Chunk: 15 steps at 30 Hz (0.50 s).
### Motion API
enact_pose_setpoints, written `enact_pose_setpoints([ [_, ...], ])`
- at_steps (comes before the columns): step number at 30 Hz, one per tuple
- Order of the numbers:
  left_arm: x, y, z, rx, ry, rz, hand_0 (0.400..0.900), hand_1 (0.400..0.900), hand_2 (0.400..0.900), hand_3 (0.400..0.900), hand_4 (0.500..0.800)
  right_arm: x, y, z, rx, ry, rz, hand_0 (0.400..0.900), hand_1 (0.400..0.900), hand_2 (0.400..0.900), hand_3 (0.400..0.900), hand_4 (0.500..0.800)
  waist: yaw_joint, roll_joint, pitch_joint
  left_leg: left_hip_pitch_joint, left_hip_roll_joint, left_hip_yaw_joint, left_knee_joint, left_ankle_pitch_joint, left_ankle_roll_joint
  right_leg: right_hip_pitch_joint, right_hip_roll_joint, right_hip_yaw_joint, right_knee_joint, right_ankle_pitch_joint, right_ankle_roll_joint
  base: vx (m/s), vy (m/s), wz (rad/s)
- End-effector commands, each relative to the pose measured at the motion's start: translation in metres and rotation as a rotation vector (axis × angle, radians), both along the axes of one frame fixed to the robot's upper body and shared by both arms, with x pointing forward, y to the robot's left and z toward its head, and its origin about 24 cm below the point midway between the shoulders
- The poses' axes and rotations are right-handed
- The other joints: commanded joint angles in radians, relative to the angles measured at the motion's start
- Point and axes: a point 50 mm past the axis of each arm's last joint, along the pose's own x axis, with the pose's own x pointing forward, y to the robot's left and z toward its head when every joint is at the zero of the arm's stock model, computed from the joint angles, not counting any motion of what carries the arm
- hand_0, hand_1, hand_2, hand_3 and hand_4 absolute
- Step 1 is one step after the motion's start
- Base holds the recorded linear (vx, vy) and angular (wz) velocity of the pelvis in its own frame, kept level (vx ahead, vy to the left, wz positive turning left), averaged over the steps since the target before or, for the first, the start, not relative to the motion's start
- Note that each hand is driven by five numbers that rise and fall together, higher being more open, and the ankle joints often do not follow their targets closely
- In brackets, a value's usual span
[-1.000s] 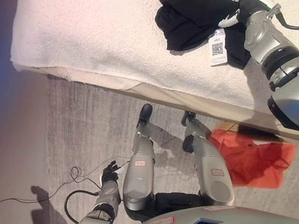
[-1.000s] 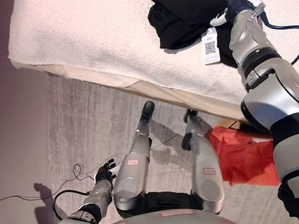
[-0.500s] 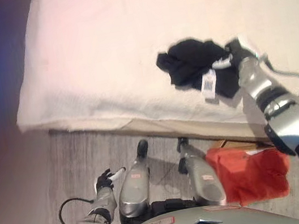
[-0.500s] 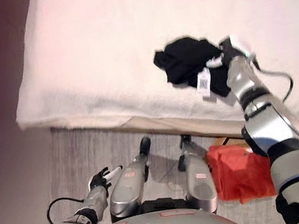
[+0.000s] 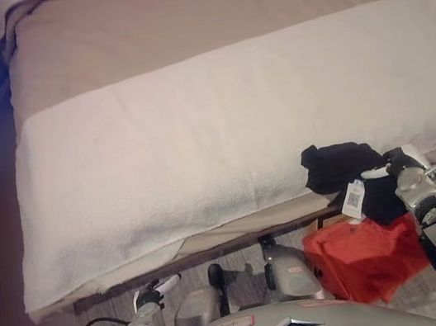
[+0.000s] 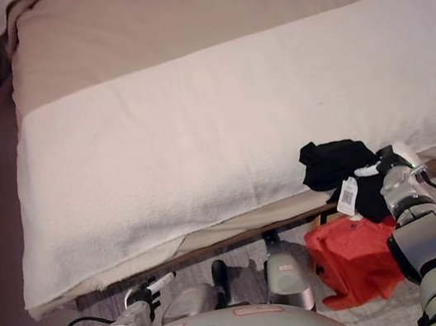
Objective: Put the clothes on the bed into the basket.
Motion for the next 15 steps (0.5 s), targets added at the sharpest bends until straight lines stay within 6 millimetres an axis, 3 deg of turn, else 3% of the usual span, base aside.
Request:
enact_pose_setpoints([
  [1,-0.001,0.023,0.006,0.071,0.021,-0.021,0.9,0.9,0.9,0.9,0.8,0.016,-0.042,0.056,-0.134,-0.144,-0.069,0.4,0.4,0.4,0.4,0.5,-0.012,0.021,-0.008,-0.016,0.036,0.026,-0.08,0.061,-0.044,0.06,0.026,0.005,0.038,-0.053,0.049,0.0,-0.003,-0.29],
  [7,0.001,0.021,0.005,0.058,0.025,-0.051,0.9,0.9,0.9,0.9,0.8,-0.013,-0.059,0.046,-0.124,-0.081,-0.162,0.4,0.4,0.4,0.4,0.5,-0.031,0.028,-0.024,-0.002,0.038,0.054,-0.079,0.054,-0.044,0.066,0.034,0.027,0.03,-0.049,0.049,-0.01,-0.011,-0.15],
  [15,0.004,0.024,0.007,0.055,0.02,-0.052,0.9,0.9,0.9,0.9,0.8,-0.074,-0.087,0.035,-0.105,0.035,-0.371,0.4,0.4,0.4,0.4,0.5,-0.041,0.045,-0.032,0.008,0.043,0.041,-0.079,0.055,-0.05,0.092,0.033,0.01,0.021,-0.062,0.041,0.0,-0.027,0.1],
])
